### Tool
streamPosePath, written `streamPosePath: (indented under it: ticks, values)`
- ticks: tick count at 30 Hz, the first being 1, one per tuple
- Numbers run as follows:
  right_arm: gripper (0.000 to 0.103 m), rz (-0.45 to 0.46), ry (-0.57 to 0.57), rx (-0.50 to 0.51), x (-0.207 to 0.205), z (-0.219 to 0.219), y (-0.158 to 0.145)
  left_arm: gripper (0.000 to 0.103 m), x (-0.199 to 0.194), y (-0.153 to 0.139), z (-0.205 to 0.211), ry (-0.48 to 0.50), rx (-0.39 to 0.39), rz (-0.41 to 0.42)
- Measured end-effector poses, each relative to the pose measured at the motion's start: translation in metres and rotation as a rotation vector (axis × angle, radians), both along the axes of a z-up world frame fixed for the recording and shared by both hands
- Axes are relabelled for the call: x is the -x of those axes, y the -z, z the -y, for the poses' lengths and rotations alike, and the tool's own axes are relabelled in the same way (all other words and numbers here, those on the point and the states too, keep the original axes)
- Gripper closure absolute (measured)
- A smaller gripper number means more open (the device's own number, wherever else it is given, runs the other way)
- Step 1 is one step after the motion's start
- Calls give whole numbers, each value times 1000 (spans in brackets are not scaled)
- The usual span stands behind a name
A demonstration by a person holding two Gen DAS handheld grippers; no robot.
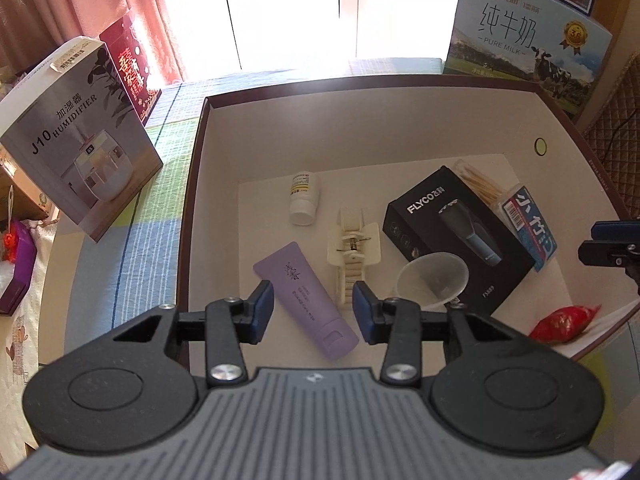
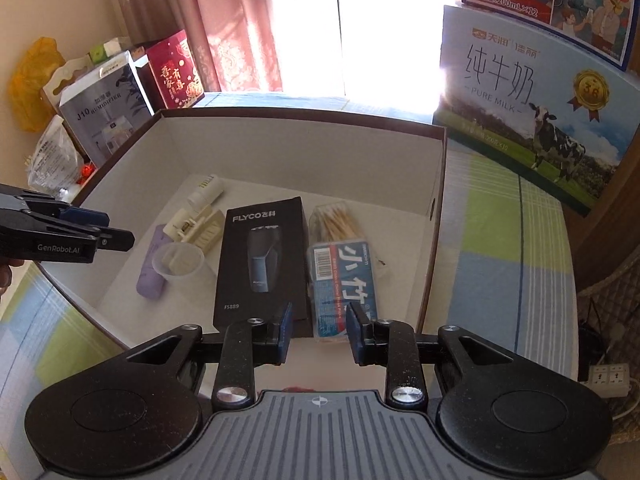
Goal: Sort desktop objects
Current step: 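Open the left tool to drop the tube while the right tool releases the candy, then withdraw both tools from the box toward the lip gel and scrunchie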
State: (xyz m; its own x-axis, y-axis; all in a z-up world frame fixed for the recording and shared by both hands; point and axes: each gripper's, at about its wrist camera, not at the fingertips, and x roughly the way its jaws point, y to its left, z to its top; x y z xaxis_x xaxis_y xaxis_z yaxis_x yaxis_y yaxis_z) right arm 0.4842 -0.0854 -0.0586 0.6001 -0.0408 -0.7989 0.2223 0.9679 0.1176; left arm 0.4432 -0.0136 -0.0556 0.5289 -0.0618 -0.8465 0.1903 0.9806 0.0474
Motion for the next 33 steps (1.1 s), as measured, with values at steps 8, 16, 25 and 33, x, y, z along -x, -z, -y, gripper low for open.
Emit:
streamPosePath:
  ticks: [8,16,25,33]
  values:
    - [49,13,-4,2,6,-5,-5,46,9,-9,1,21,7,19]
    - [18,35,-13,9,15,-15,-10,33,22,-22,2,34,22,44]
    - [9,53,6,12,25,-22,-18,25,35,-34,1,38,28,64]
    - [5,92,19,14,40,-33,-31,22,53,-46,0,52,37,97]
